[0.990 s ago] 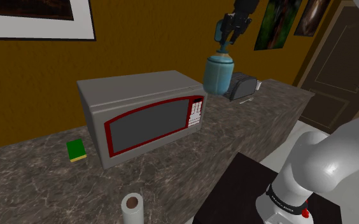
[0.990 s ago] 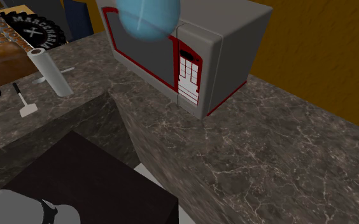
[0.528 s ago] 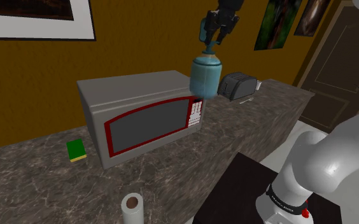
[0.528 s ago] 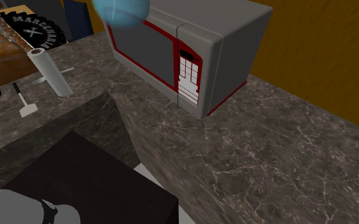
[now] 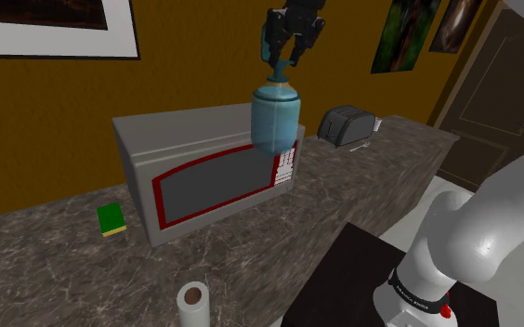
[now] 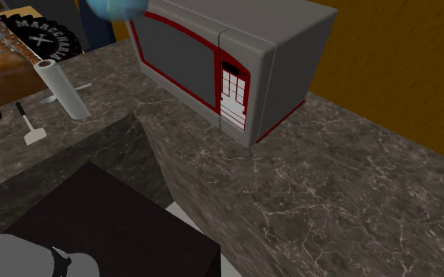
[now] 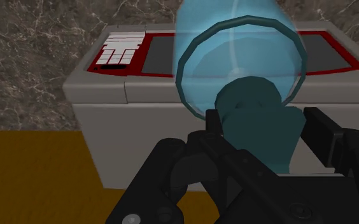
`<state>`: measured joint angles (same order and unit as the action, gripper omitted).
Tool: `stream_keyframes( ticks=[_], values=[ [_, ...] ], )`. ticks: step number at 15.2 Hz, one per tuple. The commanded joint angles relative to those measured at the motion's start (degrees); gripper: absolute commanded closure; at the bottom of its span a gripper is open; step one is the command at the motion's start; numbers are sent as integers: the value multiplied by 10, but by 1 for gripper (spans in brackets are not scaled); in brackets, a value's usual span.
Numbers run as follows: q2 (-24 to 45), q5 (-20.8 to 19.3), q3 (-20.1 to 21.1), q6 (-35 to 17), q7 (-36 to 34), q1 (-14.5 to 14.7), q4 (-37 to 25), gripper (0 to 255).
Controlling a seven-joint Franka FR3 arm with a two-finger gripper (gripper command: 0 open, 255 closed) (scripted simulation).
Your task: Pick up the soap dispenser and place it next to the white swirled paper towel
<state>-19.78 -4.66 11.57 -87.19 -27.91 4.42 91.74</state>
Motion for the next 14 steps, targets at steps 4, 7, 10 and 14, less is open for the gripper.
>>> stream_keyframes(
  ticks=[4, 7, 10, 14],
  values=[
    [63, -18, 59, 15, -74, 16, -68, 255],
    [110, -38, 97, 29, -120, 29, -120, 255],
    [168, -70, 135, 50, -168, 49, -185, 255],
    [268, -137, 181, 95, -231, 99, -303, 255]
  ],
)
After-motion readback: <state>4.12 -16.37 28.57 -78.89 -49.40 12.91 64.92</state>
